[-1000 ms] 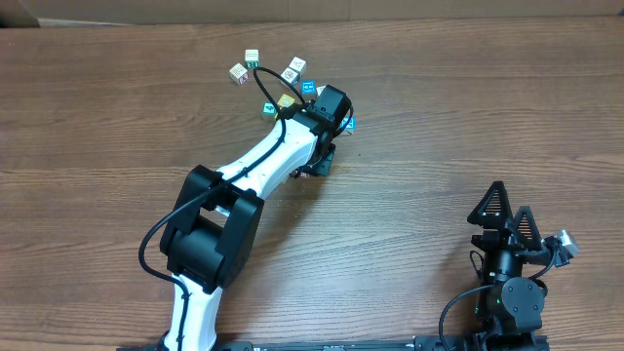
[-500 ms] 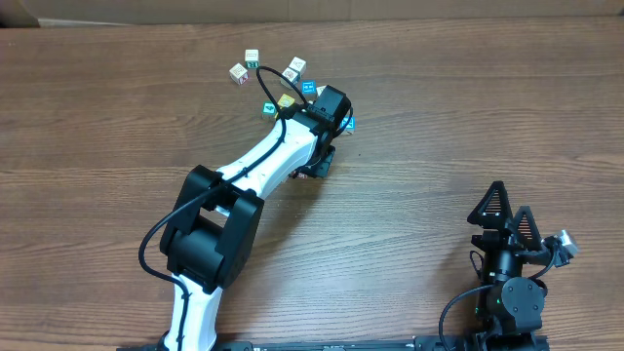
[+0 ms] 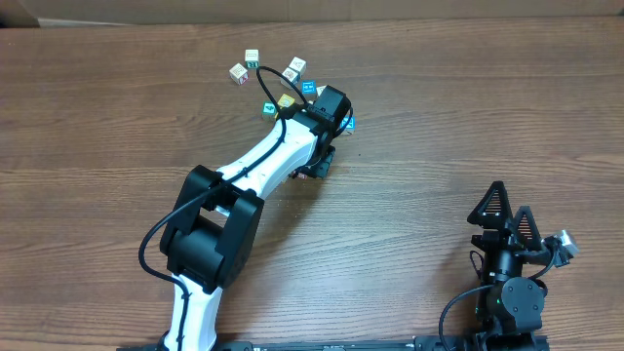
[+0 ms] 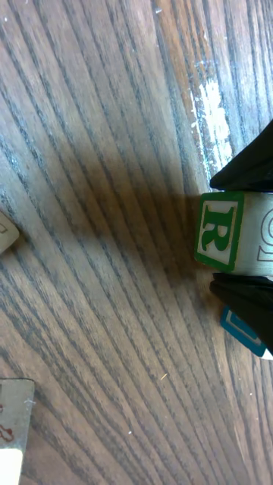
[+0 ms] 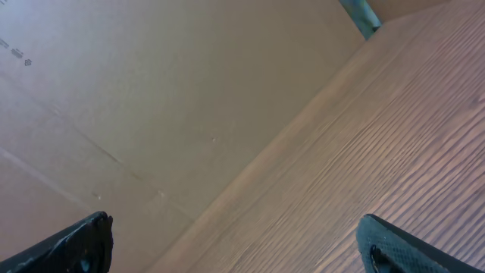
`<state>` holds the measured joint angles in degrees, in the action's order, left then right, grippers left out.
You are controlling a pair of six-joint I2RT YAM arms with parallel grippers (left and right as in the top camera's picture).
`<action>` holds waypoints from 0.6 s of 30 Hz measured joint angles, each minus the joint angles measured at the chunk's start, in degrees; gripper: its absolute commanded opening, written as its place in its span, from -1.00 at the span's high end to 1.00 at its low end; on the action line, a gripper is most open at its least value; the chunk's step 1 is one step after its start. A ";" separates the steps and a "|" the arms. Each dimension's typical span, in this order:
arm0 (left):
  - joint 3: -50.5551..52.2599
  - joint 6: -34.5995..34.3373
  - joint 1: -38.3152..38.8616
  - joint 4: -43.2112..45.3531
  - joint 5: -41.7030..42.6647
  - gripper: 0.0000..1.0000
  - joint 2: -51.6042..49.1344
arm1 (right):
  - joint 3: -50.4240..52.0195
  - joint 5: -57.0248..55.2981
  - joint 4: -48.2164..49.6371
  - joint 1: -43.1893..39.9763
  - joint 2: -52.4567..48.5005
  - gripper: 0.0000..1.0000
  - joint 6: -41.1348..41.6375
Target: Form a circle
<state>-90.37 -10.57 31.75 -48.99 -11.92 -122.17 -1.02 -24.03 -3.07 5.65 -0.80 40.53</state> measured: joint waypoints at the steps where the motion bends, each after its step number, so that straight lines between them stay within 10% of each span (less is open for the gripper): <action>1: 0.00 0.22 0.00 0.00 0.00 0.42 0.00 | 0.00 0.00 -0.02 0.00 0.00 -1.00 -0.02; 18: 0.00 1.81 0.00 0.04 -0.17 0.37 0.00 | 0.00 0.00 0.00 0.00 0.00 -1.00 -0.02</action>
<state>-90.37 -8.75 31.75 -48.95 -12.10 -122.17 -1.02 -24.03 -3.07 5.65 -0.80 40.51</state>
